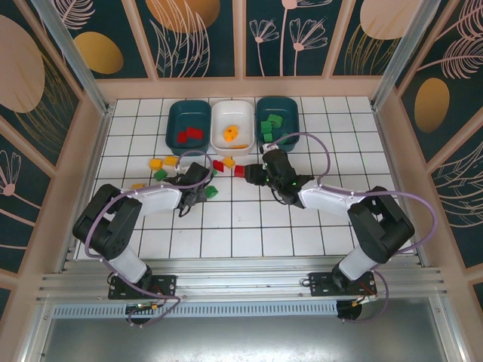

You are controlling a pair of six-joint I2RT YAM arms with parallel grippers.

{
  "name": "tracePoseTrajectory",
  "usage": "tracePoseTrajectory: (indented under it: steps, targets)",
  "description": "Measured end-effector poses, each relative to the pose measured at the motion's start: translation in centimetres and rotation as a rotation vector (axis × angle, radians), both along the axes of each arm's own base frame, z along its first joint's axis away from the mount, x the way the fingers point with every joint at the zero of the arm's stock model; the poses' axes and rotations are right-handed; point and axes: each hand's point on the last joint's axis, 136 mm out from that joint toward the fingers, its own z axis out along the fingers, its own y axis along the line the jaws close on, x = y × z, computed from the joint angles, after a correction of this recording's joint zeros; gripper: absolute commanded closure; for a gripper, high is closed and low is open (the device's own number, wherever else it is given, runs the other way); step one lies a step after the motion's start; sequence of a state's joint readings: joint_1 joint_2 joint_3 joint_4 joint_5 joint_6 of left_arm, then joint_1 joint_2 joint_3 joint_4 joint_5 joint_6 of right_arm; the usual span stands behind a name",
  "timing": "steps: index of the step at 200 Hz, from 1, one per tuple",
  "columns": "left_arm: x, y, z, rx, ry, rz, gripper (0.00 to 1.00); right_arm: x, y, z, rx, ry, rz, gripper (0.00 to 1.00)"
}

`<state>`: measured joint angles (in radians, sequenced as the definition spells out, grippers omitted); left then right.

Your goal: Sort the legos into containers by color

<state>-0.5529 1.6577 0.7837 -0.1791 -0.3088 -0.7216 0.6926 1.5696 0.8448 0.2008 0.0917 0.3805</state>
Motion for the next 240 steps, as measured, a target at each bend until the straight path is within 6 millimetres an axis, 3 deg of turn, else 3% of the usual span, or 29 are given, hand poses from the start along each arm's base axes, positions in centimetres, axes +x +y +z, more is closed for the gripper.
tracePoseTrajectory:
  steps: [51, 94, 146, 208, 240]
  targets:
    - [0.1, -0.2, 0.1, -0.009, -0.004, -0.003, 0.60, -0.1, -0.4, 0.0, -0.004, -0.006, -0.011, 0.39]
    - [-0.5, -1.5, 0.5, -0.059, 0.009, -0.042, 0.60, -0.2, -0.4, -0.2, -0.006, -0.003, -0.011, 0.39]
    - [-0.2, -2.4, 2.0, -0.096, -0.013, -0.060, 0.60, -0.3, -0.5, -0.3, -0.005, 0.001, -0.013, 0.39]
    - [4.7, -4.5, 7.9, -0.147, -0.139, -0.078, 0.60, -0.3, -0.5, 0.3, 0.013, -0.003, -0.020, 0.39]
    - [8.6, -2.8, 10.0, -0.159, -0.186, -0.025, 0.61, -0.3, -0.5, 1.4, 0.031, -0.024, -0.020, 0.39]
